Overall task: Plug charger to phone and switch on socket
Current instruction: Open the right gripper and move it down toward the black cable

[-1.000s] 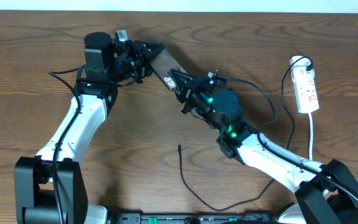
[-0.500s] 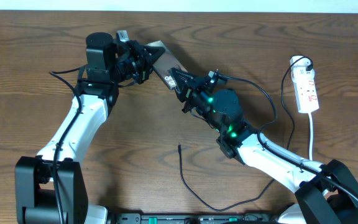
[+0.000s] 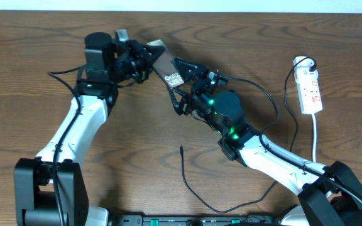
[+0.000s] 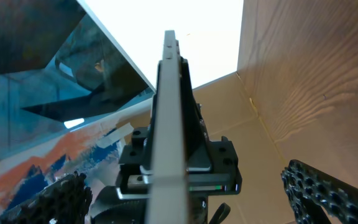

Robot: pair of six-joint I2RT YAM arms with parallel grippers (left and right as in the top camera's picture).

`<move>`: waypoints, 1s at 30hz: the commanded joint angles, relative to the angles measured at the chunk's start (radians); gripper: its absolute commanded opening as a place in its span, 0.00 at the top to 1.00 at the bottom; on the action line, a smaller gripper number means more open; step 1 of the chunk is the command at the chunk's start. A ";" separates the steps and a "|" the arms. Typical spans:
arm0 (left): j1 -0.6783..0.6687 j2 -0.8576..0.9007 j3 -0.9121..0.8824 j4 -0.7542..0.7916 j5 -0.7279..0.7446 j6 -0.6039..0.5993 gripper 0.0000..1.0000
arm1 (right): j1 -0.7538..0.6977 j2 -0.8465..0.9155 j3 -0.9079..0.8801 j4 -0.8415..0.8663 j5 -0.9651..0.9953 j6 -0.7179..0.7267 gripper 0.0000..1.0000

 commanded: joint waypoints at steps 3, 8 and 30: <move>0.138 -0.024 0.013 0.013 0.110 0.138 0.93 | -0.028 -0.003 0.013 0.034 -0.033 -0.304 0.01; 0.282 -0.024 0.013 0.013 0.303 0.267 0.93 | -0.067 -0.003 0.013 0.062 -0.141 -0.696 0.01; 0.444 -0.024 0.013 0.013 0.650 0.505 0.92 | -0.012 -0.003 0.376 -1.292 0.061 -1.164 0.01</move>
